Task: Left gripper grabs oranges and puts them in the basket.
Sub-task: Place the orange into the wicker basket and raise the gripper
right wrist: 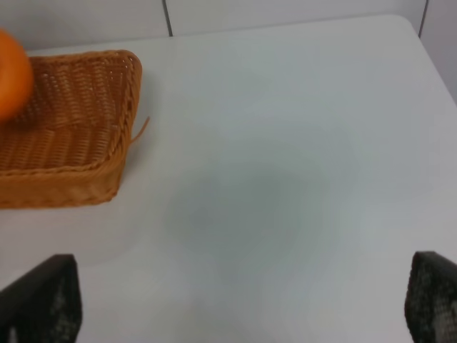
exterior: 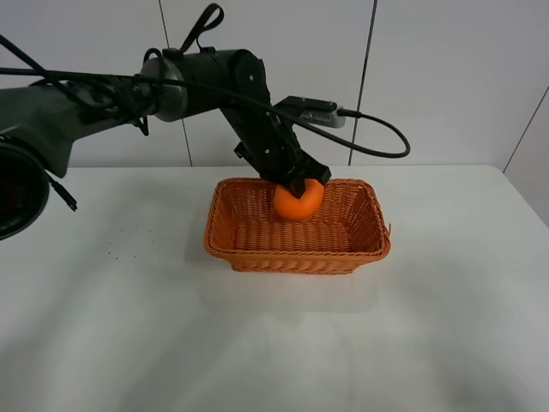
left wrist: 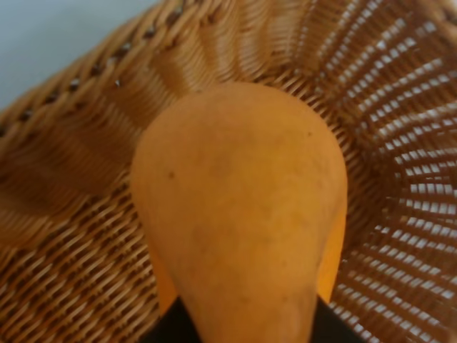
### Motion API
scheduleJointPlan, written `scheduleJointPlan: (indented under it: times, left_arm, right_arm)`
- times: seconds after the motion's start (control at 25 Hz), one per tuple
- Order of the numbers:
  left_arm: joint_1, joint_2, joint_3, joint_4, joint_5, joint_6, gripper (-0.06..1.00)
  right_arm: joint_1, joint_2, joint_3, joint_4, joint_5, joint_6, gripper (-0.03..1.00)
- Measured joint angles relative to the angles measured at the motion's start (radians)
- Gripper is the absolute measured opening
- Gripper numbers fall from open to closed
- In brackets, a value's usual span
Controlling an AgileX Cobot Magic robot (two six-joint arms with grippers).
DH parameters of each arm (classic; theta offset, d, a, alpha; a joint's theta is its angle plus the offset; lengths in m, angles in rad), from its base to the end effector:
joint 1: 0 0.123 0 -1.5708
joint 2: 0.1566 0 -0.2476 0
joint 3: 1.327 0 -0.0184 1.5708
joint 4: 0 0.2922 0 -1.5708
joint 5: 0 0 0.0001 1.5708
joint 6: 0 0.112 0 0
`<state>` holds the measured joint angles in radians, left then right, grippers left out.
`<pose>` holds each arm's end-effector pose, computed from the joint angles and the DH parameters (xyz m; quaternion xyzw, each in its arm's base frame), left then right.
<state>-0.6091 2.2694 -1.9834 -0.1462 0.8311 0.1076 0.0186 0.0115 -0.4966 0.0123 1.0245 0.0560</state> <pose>0.4316 -0.3158 0.1506 0.3061 0.9116 -0.1292 0.2420 0.0922 0.0029 0.2891 0.0158 0.8475 0.0259 0.5300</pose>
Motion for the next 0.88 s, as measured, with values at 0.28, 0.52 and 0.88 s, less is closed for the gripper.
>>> scheduleJointPlan:
  times: [0.28, 0.52, 0.88]
  left_arm:
    - [0.0, 0.058, -0.009, -0.007, -0.014, -0.001, 0.22]
    - [0.0, 0.102, -0.009, -0.007, -0.015, -0.001, 0.22]
    - [0.0, 0.119, -0.009, -0.007, -0.014, -0.001, 0.22]
  right_arm:
    - [0.0, 0.0, 0.0, 0.0, 0.0, 0.0, 0.69]
    - [0.0, 0.0, 0.0, 0.0, 0.0, 0.0, 0.69]
    - [0.0, 0.0, 0.0, 0.0, 0.0, 0.0, 0.69]
